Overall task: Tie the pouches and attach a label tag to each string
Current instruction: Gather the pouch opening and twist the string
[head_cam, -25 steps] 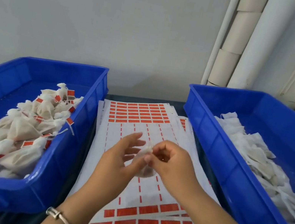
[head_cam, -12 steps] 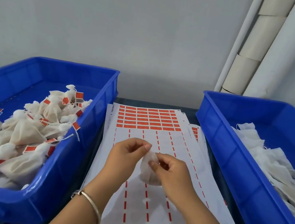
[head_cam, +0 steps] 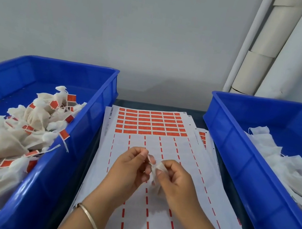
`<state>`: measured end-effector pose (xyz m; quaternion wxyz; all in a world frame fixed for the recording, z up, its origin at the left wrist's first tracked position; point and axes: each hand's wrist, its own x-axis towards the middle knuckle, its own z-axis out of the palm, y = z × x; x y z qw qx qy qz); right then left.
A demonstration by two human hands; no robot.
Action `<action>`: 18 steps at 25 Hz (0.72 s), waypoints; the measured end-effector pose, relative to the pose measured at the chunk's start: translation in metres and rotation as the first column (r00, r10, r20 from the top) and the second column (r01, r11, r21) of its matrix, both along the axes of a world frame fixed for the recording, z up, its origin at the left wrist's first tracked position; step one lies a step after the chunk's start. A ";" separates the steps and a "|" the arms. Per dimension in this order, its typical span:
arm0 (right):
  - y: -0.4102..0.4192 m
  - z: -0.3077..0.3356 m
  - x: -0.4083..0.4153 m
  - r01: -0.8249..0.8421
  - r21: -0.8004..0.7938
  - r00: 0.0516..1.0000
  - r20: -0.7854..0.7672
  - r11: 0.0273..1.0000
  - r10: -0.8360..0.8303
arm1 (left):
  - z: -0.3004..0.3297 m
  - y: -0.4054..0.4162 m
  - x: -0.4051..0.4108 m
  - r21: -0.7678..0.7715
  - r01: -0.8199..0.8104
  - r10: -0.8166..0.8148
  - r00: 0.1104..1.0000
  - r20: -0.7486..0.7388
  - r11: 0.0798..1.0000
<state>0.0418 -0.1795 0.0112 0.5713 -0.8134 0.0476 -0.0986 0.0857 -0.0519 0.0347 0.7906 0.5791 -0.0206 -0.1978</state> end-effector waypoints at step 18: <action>-0.020 0.007 -0.009 -0.073 -0.097 0.997 0.032 0.993 0.076 | -0.012 0.010 -0.002 0.702 -0.141 -0.382 0.755 0.532 0.698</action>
